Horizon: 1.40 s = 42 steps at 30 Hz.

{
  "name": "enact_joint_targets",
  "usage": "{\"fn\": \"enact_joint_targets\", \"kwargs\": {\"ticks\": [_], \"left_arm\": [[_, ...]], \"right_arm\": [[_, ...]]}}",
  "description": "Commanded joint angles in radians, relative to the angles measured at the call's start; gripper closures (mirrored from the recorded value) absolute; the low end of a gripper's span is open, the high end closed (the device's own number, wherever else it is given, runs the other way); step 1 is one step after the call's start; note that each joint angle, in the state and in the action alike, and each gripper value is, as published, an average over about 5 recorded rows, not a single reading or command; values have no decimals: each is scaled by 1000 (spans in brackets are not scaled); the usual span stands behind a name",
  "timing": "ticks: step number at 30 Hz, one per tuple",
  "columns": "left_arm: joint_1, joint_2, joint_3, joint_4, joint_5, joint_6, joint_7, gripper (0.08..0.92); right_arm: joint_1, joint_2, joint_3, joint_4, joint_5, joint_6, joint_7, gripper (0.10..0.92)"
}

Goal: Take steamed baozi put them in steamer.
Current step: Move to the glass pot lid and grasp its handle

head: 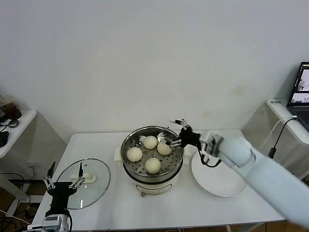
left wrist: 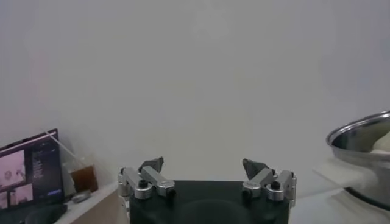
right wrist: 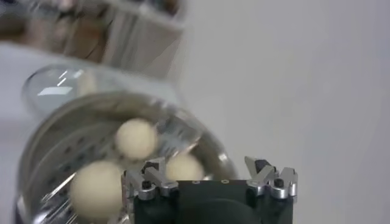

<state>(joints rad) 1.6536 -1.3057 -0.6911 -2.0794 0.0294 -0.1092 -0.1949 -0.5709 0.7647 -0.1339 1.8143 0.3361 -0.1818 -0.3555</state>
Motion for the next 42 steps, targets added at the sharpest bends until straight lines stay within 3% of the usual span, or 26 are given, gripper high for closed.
{"fn": "enact_joint_targets", "kwargs": {"ticks": [1, 4, 10, 21, 31, 42], "left_arm": [[1, -1, 52, -33, 140, 80, -86, 177], [-5, 1, 60, -16, 264, 101, -91, 177], [-16, 39, 12, 76, 612, 101, -74, 177], [46, 167, -66, 283, 1240, -109, -176, 177], [-93, 231, 26, 468, 1349, -131, -132, 177], [-167, 259, 43, 549, 1345, -125, -104, 177]], "right_arm": [[-809, 455, 870, -6, -366, 572, 50, 203], [-838, 572, 971, -9, -376, 619, 24, 203], [-936, 664, 1069, 28, -256, 541, 60, 203], [-1049, 683, 1082, 52, -159, 404, 80, 203], [-1043, 693, 1040, 19, -182, 397, 74, 203], [-1048, 695, 1029, 15, -193, 400, 62, 203]]}}
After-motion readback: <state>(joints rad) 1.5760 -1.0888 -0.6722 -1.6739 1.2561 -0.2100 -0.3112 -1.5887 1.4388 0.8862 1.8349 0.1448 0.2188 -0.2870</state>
